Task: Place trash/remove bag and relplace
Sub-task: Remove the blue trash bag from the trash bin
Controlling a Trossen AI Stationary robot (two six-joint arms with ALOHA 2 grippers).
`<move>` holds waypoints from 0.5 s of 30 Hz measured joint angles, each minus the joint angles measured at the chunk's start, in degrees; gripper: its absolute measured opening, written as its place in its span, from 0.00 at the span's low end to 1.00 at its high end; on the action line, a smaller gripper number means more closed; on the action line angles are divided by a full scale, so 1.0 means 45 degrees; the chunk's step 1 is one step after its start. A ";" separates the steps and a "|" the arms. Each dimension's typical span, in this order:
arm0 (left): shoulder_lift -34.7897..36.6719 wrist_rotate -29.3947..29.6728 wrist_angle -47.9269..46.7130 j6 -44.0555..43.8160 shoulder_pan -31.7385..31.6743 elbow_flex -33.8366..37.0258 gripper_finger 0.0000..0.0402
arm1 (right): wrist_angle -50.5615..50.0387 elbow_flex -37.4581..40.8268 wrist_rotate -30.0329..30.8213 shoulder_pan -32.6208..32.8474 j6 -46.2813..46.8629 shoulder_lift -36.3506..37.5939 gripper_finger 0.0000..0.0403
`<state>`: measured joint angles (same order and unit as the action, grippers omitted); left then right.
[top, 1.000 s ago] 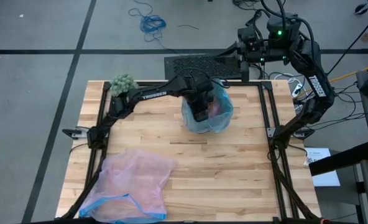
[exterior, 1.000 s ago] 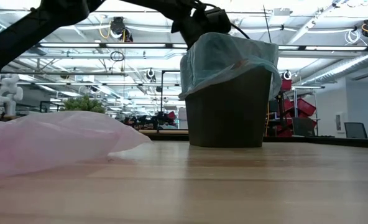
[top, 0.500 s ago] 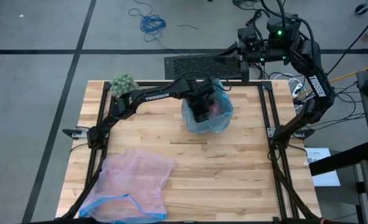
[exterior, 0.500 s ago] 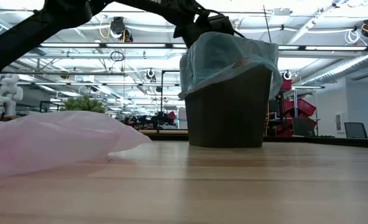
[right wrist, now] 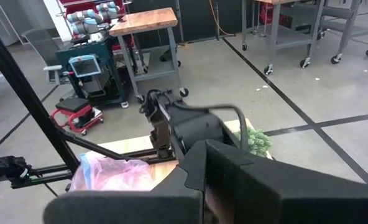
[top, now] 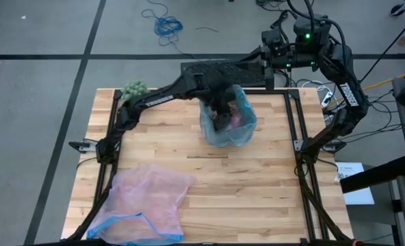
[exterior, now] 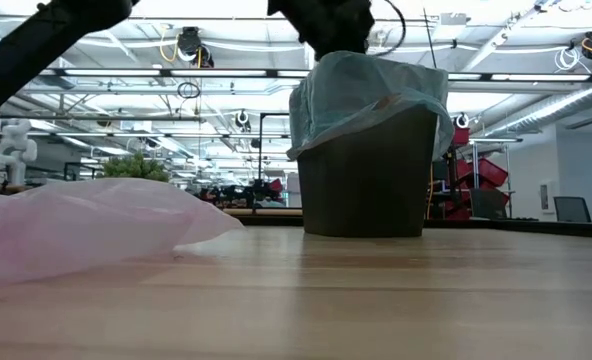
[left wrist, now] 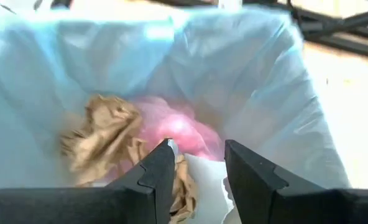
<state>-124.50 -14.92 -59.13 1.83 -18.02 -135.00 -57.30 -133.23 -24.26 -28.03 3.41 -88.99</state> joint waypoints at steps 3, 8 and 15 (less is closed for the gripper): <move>0.0307 0.0061 0.0211 -0.0002 -0.0038 0.0000 0.34 | 0.0017 -0.0004 0.0006 -0.0005 -0.0187 0.0004 0.00; 0.0966 0.0069 0.0450 -0.0005 -0.0073 0.0000 0.34 | 0.0094 0.0000 0.0002 0.0000 -0.0261 0.0005 0.00; 0.2055 0.4653 0.0481 0.0540 -0.0217 -0.0031 0.32 | 0.0000 -0.0001 0.0004 -0.0003 -0.0255 0.0005 0.00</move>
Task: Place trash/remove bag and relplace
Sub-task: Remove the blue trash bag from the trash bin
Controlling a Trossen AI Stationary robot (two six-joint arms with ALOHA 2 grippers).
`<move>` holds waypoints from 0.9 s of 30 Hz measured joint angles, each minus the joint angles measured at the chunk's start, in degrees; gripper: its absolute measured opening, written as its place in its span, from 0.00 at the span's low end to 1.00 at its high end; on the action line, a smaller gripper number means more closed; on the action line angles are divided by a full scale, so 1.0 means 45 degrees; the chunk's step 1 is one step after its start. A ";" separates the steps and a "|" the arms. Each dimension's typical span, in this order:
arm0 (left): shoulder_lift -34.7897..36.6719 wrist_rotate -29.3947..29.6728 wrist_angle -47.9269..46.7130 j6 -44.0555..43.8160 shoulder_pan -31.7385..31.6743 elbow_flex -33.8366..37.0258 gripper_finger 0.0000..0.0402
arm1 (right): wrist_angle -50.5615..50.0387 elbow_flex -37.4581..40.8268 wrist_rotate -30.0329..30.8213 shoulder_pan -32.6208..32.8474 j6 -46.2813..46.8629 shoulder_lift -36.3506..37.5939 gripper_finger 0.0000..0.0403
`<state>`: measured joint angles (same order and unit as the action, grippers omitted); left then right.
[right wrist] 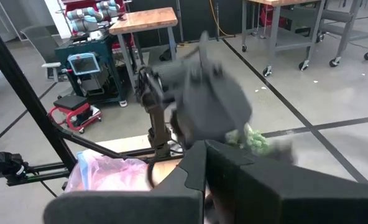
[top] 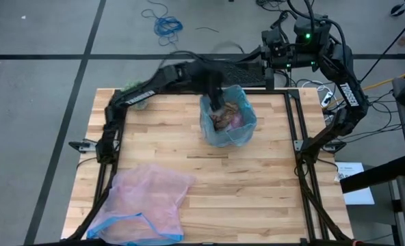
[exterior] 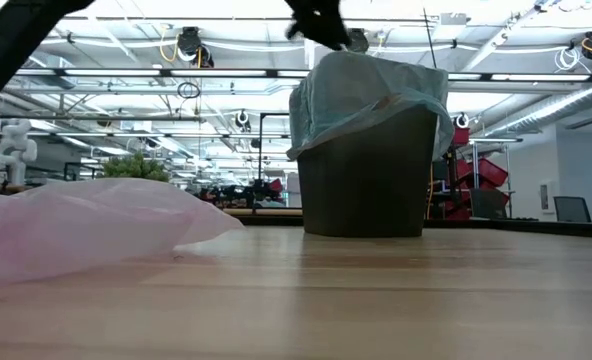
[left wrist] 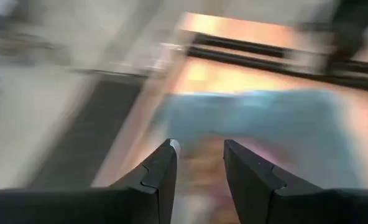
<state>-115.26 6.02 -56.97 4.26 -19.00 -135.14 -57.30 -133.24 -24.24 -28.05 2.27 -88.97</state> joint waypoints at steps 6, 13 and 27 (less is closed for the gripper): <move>-0.0668 0.0548 -0.1607 -0.0549 -0.1875 0.0111 0.24 | 0.0007 -0.0001 -0.0002 0.0003 0.0076 0.0000 0.00; -0.1358 -0.3639 -0.2127 -0.1220 -0.3051 0.0089 0.04 | -0.0228 -0.0001 -0.0015 0.0006 0.0332 0.0000 0.00; -0.1670 -0.5532 -0.6135 -0.0871 -0.1422 0.0099 0.00 | -0.2438 -0.0003 -0.0333 0.0000 0.0045 0.0064 0.00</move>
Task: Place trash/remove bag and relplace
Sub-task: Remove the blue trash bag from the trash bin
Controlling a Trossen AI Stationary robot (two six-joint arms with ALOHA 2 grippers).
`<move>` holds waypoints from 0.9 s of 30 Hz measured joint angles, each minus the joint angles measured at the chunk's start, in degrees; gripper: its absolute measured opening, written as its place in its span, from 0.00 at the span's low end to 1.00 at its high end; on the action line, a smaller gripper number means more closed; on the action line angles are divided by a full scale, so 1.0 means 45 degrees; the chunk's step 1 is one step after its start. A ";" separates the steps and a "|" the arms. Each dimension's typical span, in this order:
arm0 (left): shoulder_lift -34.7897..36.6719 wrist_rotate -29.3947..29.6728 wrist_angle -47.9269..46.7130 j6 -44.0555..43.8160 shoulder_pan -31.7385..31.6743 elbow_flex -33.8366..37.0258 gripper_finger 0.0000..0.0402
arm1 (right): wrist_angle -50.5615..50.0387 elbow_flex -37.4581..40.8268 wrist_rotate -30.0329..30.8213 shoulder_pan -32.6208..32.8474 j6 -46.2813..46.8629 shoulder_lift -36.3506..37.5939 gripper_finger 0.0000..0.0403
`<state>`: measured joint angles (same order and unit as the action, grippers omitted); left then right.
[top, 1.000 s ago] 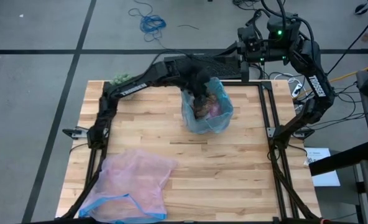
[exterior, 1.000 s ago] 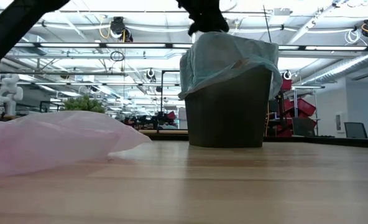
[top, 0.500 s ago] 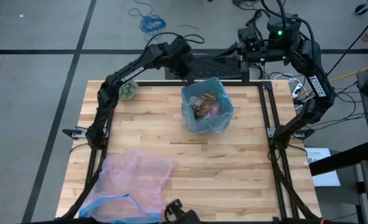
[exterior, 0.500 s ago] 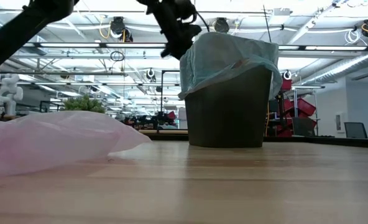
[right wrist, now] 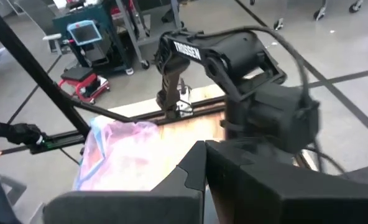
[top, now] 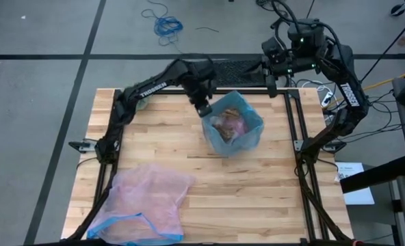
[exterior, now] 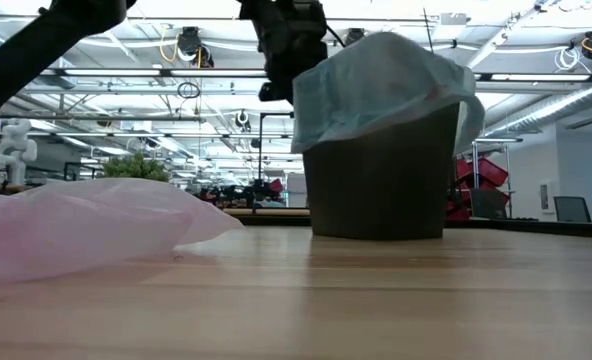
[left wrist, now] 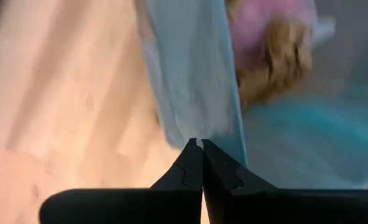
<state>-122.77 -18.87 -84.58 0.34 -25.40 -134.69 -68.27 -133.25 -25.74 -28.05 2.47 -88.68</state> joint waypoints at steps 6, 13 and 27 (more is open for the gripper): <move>0.0672 -0.0139 -0.0446 -0.0041 0.0693 -0.0001 0.00 | -0.0310 0.0002 -0.0863 0.0001 -0.0024 0.0389 0.00; 0.1924 -0.1638 0.0403 -0.0941 0.0716 -0.0010 0.00 | -0.0419 0.0000 -0.1368 0.0003 -0.0057 0.1131 0.00; 0.1849 -0.0873 0.0783 -0.1639 0.0502 0.2405 0.00 | -0.0508 0.0000 -0.1306 0.0003 0.0322 0.1439 0.00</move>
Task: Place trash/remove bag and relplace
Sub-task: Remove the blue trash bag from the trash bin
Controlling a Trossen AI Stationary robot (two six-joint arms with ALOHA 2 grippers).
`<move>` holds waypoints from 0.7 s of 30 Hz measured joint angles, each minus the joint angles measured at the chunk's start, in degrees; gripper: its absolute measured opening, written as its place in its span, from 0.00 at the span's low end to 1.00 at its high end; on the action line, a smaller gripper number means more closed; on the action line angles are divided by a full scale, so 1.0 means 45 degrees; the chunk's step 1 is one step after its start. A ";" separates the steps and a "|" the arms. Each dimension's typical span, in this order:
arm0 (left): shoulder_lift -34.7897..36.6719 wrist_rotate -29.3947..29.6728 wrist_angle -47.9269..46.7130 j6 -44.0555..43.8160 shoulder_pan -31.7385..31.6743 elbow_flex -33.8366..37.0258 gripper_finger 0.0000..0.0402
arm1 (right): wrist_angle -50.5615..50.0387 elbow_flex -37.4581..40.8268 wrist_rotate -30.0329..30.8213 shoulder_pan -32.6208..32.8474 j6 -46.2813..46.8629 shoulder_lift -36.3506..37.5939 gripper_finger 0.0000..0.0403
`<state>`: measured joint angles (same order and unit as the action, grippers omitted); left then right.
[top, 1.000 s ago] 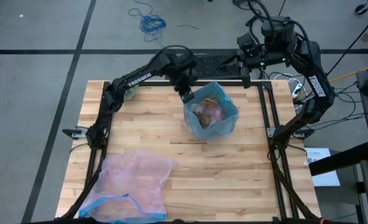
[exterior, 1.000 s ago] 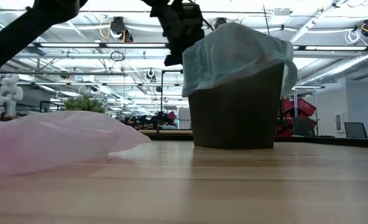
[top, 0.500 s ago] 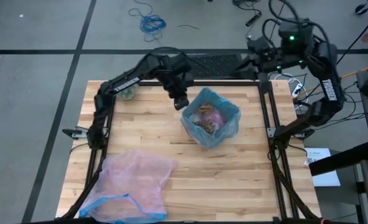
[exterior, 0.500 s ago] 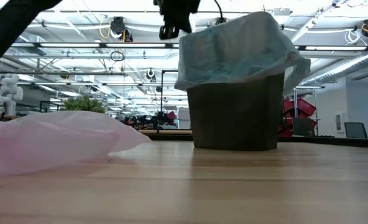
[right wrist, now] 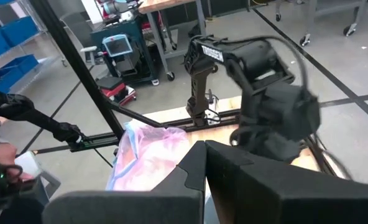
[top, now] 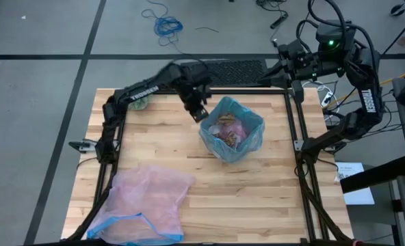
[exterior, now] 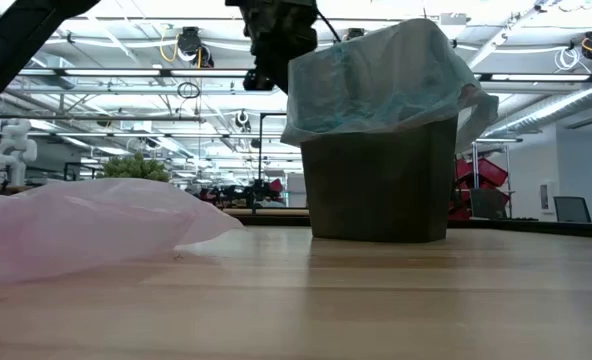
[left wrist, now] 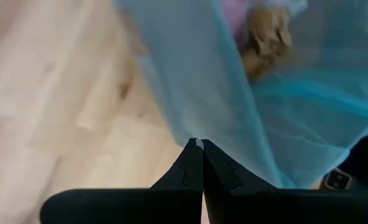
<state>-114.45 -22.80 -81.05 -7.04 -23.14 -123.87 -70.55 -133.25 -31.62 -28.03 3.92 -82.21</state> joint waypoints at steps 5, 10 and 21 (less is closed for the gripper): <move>0.0019 -0.1146 0.1061 -0.0146 0.0797 0.0417 0.00 | -0.0377 0.0000 0.0000 0.0000 0.0025 0.0105 0.00; 0.0327 -0.1693 0.1434 -0.0378 0.0587 0.0432 0.00 | -0.0605 0.0000 -0.0057 0.0000 0.0025 0.0171 0.00; 0.2354 -0.1381 -0.0740 0.0048 -0.1151 0.0660 0.00 | -0.4472 0.0047 0.1145 0.0704 0.4038 0.0114 0.00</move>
<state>-103.86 -29.02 -84.38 -6.82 -28.32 -120.90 -90.68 -133.04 -26.46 -24.86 22.09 -81.69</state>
